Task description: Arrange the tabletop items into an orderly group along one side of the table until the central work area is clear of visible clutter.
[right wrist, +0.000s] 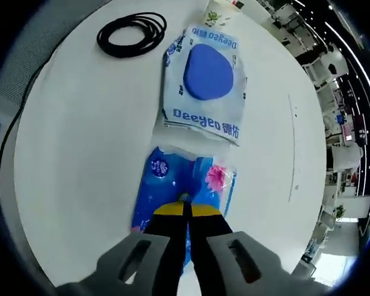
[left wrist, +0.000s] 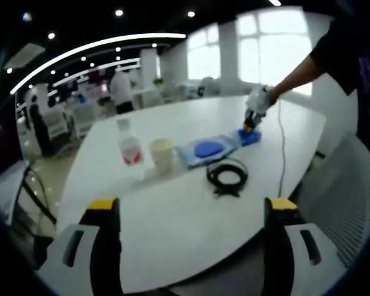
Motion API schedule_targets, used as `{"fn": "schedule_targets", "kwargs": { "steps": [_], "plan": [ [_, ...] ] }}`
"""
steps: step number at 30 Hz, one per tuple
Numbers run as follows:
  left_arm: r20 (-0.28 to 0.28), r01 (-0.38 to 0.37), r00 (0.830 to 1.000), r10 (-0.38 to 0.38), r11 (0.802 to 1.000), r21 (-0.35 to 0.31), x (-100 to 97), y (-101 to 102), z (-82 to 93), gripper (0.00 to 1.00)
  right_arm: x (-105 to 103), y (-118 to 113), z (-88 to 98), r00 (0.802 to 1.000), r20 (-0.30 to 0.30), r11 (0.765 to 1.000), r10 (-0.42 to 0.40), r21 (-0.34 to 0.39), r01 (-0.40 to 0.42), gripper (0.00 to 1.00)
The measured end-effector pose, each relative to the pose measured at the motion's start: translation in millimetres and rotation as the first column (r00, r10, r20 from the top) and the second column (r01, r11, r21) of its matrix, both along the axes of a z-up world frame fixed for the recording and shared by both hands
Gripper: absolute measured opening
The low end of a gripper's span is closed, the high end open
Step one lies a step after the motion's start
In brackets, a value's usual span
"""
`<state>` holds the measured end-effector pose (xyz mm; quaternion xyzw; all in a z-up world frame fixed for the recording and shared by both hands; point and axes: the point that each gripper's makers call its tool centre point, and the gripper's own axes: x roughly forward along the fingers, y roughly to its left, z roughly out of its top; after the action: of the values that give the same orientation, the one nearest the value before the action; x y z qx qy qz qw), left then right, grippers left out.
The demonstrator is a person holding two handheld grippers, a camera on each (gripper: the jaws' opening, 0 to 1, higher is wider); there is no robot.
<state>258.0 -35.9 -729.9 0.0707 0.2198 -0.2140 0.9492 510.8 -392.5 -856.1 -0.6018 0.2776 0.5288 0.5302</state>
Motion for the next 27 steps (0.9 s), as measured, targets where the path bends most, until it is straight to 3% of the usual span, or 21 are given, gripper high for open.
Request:
{"fn": "schedule_targets", "kwargs": {
  "steps": [3,9,20,27],
  "plan": [
    [-0.001,0.000,1.000,0.000,1.000,0.001,0.2,0.4,-0.4,0.94,-0.1,1.9,0.2,0.999,0.007,0.999,0.048,-0.003,-0.048,0.00],
    [-0.005,0.005,1.000,-0.005,1.000,0.003,-0.1,0.1,-1.3,0.94,-2.3,0.6,-2.6,0.998,-0.002,0.998,0.056,-0.007,-0.056,0.00],
    [-0.006,0.011,1.000,-0.011,1.000,0.006,-0.9,-0.2,-2.3,0.93,-0.7,0.9,-1.4,1.000,0.020,1.000,0.013,0.009,-0.013,0.01],
    [0.002,0.011,1.000,-0.011,1.000,0.004,-1.0,-0.1,-1.0,0.93,1.8,1.9,8.3,0.998,0.040,0.997,-0.047,0.064,0.045,0.09]
  ]
}}
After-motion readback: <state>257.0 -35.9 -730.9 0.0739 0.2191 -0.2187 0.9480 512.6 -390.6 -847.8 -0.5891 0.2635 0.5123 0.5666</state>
